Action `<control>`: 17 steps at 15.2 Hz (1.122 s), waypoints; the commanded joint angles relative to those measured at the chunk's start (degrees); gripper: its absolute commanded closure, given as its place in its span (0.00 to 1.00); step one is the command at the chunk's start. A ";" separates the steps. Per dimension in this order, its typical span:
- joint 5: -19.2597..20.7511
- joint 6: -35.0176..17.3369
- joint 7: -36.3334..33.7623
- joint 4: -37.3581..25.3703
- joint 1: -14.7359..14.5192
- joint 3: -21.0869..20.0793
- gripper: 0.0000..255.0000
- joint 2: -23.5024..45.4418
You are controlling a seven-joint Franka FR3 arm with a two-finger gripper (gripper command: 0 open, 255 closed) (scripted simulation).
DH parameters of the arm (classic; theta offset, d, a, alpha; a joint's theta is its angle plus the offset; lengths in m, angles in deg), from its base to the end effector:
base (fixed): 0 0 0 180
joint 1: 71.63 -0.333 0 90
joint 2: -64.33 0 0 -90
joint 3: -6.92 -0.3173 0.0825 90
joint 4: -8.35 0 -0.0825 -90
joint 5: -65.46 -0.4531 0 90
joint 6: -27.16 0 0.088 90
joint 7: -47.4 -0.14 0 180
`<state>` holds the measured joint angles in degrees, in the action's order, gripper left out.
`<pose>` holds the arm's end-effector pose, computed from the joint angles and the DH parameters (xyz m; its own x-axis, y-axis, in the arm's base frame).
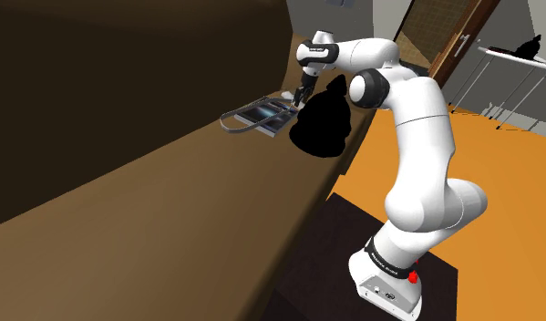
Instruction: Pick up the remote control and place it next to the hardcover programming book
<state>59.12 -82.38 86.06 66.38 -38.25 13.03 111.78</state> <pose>0.6771 -0.5075 0.3141 0.9971 -0.0094 0.0757 -0.0113 -0.9996 0.0244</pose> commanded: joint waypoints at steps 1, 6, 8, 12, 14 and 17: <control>0.02 0.04 -0.01 -0.02 0.02 0.02 0.00 0.05; 0.07 1.53 -0.05 -0.93 0.07 0.06 0.00 -0.53; 0.17 4.83 -0.17 -3.51 0.22 0.12 0.00 -1.27; 0.20 6.23 -0.23 -4.76 0.30 0.14 0.00 -1.42; 0.20 6.24 -0.23 -4.78 0.30 0.14 0.00 -1.41; 0.20 6.24 -0.23 -4.78 0.30 0.14 0.00 -1.41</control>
